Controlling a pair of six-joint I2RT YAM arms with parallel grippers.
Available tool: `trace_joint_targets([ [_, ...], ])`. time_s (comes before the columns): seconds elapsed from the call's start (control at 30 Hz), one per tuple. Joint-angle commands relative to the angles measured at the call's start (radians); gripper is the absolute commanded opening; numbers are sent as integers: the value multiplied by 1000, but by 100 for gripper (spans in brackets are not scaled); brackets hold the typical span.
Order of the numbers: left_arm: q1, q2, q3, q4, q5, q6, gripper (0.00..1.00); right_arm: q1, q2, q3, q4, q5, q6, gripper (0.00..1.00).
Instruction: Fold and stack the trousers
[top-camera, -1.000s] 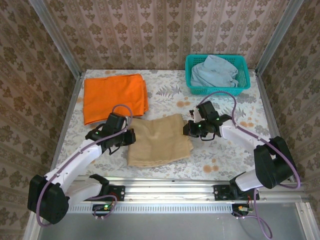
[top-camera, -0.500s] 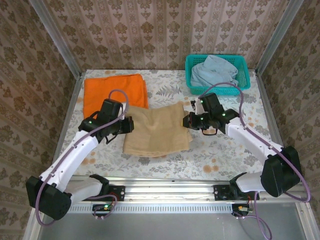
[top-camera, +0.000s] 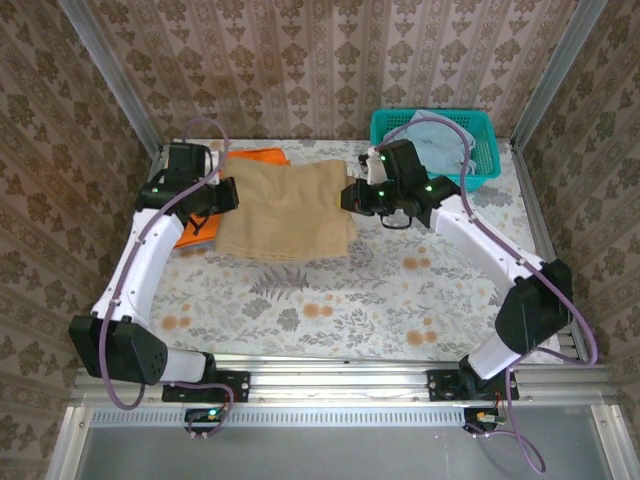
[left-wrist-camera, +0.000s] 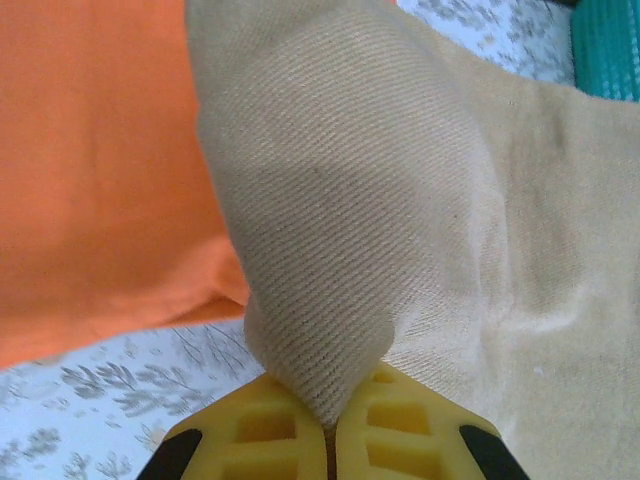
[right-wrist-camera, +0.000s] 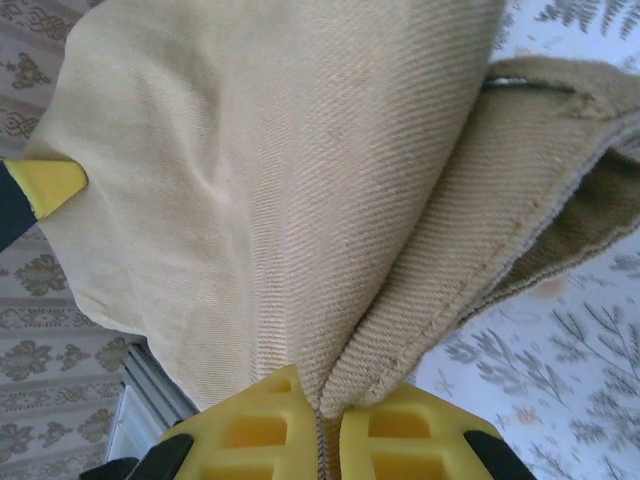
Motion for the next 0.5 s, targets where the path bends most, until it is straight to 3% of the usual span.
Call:
trace_joint_targets([
  [0.0,64,16,73,6,-48,43,0,20,69,125,22,-24,8,0],
  [0.27,205,117,134,89,-36,30,0,64,332,407,23,-7,23,0],
  [0.47,314,202,196,130,11,18,0,71,579,727,-75,-32,5,0],
])
